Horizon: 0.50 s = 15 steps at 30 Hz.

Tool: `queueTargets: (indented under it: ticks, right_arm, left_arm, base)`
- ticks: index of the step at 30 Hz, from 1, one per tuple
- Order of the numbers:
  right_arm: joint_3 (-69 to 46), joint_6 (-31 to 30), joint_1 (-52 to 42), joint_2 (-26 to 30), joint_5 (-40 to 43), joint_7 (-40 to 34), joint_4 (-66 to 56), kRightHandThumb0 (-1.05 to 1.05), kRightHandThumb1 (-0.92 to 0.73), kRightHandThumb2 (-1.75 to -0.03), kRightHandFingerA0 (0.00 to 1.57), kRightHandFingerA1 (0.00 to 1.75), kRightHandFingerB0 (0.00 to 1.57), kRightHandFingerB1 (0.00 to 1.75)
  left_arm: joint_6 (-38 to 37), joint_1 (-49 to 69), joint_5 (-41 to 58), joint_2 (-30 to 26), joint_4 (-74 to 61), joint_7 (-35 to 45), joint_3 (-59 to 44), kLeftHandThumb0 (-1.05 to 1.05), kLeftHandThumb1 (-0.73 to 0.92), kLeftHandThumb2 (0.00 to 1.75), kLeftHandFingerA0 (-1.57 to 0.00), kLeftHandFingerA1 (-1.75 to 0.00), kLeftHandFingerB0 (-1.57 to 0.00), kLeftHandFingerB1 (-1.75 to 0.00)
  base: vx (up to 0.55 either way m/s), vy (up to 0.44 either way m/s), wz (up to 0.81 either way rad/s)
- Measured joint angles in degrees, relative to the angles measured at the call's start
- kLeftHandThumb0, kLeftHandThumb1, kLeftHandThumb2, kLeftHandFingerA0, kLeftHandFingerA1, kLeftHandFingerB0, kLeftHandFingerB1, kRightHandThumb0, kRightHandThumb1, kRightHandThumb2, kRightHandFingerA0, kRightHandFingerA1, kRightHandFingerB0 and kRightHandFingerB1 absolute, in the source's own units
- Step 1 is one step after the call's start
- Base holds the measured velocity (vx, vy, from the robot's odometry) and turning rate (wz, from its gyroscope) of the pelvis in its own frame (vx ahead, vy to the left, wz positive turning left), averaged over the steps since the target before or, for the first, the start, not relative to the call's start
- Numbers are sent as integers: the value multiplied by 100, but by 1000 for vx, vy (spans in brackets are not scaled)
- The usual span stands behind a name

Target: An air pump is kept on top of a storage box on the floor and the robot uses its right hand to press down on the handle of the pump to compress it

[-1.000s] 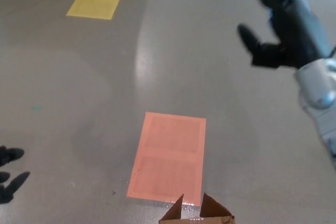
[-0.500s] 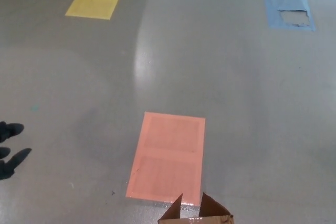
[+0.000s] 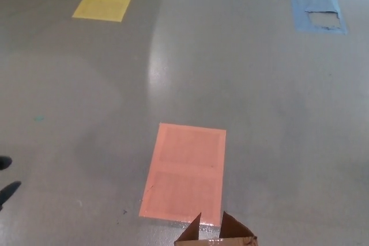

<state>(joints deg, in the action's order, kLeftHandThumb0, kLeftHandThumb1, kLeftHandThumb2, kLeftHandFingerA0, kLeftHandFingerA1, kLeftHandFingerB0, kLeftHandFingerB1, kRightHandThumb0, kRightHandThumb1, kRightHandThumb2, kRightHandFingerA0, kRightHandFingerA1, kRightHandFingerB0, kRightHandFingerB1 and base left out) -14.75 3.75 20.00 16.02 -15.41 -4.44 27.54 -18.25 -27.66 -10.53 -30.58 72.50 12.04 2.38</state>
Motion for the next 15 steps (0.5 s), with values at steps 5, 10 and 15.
queueTargets:
  ticks: [5, 10, 15]
  right_arm:
    - [181, 21, -299, -22, -2, 12, 993, -79, -74, -100, 5, 29, 5, 20]
    - [425, 48, -454, -52, -17, 38, 2100, -80, -78, -105, 6, 30, 5, 20]
    - [813, 94, -463, -63, -82, 53, 3005, -78, -80, -106, 3, 24, 3, 18]
  left_arm:
    - [0, 327, 0, 8, 7, 2, 29, -65, 78, 64, -29, -32, -21, -28]
    - [0, 576, -1, 22, 16, 3, 74, -64, 78, 63, -28, -32, -22, -28]
    - [0, 744, -4, 76, 27, 2, 116, -64, 78, 64, -27, -32, -22, -28]
  base:
    - [0, 0, 0]
    - [0, 0, 0]
    - [0, 0, 0]
